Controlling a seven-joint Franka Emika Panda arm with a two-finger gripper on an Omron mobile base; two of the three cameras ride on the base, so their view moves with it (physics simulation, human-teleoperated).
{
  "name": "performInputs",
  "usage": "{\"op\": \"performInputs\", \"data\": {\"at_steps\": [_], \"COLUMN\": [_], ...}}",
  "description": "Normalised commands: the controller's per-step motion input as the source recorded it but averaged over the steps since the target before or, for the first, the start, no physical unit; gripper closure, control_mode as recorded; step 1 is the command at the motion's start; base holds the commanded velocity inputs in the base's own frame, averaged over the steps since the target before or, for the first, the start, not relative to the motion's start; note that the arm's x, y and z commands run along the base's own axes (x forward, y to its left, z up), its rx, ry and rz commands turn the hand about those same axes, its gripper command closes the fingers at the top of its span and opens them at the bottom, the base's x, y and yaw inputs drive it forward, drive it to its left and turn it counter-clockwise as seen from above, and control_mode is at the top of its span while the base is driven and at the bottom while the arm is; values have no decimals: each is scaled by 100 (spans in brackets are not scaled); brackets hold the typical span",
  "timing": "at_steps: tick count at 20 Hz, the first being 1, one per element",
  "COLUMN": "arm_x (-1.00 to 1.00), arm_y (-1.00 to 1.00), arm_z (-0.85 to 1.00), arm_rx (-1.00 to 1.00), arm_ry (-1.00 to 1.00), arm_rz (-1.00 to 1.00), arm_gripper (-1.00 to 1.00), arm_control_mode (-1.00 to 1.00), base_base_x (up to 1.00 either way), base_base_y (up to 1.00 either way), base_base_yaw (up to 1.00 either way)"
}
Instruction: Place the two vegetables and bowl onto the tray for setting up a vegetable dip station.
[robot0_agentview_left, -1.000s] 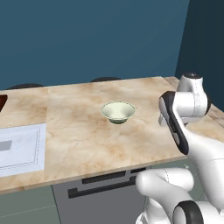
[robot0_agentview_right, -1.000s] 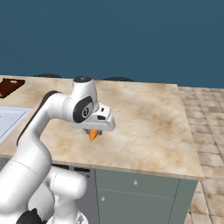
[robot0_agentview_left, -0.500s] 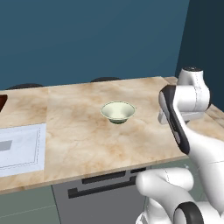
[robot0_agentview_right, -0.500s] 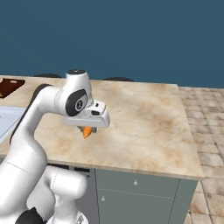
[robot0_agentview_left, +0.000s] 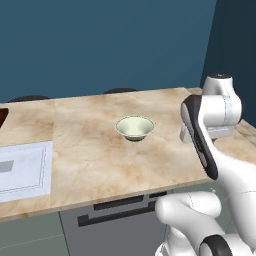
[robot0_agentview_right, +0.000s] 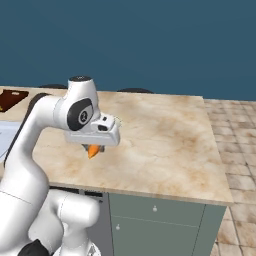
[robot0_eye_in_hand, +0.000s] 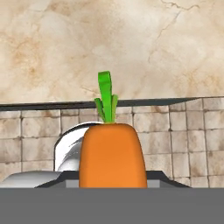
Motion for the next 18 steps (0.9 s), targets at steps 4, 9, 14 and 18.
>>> {"op": "performInputs", "data": {"at_steps": [4, 9, 14, 18], "arm_x": [-37, -22, 0, 0], "arm_y": [6, 0, 0, 0], "arm_z": [0, 0, 0, 0], "arm_rx": [0, 0, 0, 0], "arm_ry": [0, 0, 0, 0], "arm_rz": [0, 0, 0, 0], "arm_gripper": [100, 100, 100, 100], "arm_control_mode": [-100, -100, 100, 100], "base_base_x": [0, 0, -8, -62], "base_base_y": [0, 0, 0, -37], "base_base_yaw": [0, 0, 0, 6]}}
